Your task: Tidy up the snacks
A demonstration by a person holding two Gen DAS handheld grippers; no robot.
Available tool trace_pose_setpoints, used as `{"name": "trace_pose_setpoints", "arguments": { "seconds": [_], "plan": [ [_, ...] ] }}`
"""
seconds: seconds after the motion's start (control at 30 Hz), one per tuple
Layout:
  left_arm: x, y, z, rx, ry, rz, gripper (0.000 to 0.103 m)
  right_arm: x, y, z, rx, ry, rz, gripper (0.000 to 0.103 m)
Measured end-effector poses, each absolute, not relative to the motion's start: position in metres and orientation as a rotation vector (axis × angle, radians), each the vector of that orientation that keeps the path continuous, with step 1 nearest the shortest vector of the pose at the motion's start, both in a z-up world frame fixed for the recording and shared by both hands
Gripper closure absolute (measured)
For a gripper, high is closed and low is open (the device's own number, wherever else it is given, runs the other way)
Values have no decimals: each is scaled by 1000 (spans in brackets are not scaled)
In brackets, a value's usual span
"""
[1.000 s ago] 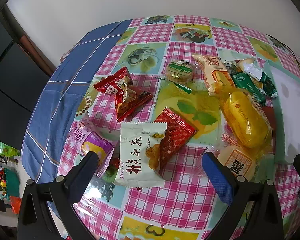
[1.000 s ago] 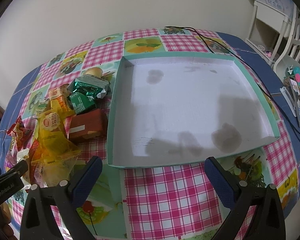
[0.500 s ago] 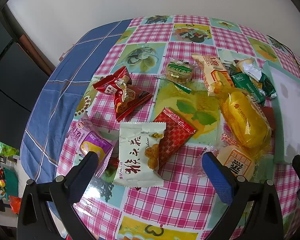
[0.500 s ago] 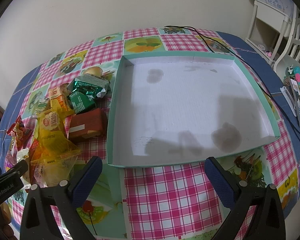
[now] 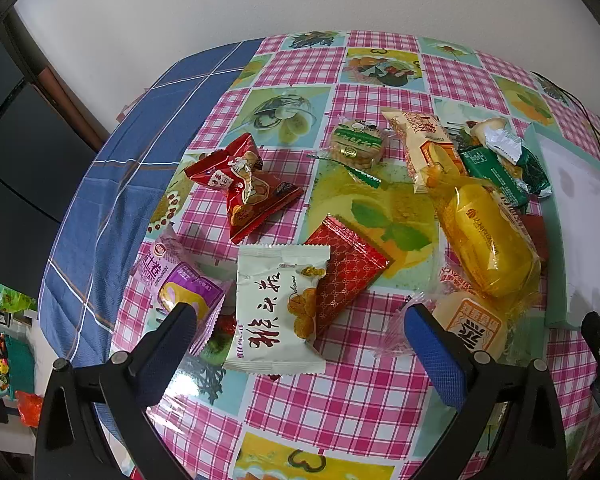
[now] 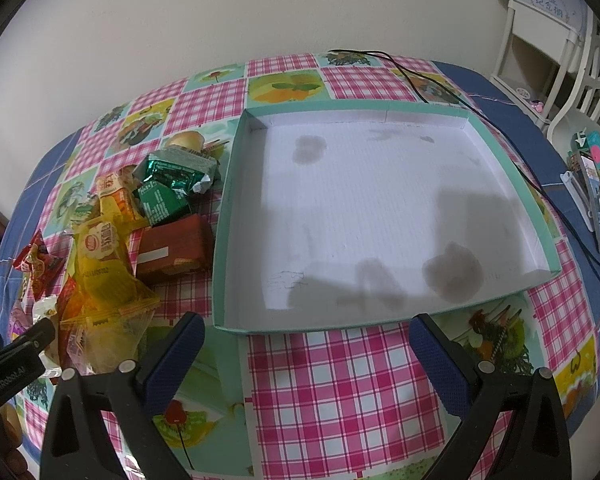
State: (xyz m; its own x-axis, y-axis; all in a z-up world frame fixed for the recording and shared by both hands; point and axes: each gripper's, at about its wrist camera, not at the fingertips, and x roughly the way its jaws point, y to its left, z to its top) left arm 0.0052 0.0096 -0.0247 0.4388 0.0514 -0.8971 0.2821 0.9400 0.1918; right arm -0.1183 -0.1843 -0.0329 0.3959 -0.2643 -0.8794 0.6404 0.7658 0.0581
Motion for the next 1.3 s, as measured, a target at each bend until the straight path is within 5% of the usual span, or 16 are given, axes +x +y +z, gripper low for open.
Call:
{"name": "trace_pose_setpoints", "arguments": {
  "seconds": [0.77, 1.3],
  "plan": [
    [25, 64, -1, 159, 1033, -137, 0, -92, -153, -21, 479, 971, -425, 0],
    [68, 132, -42, -2, 1135, 5, 0, -43, -90, -46, 439, 1044, -282, 0]
  ]
}}
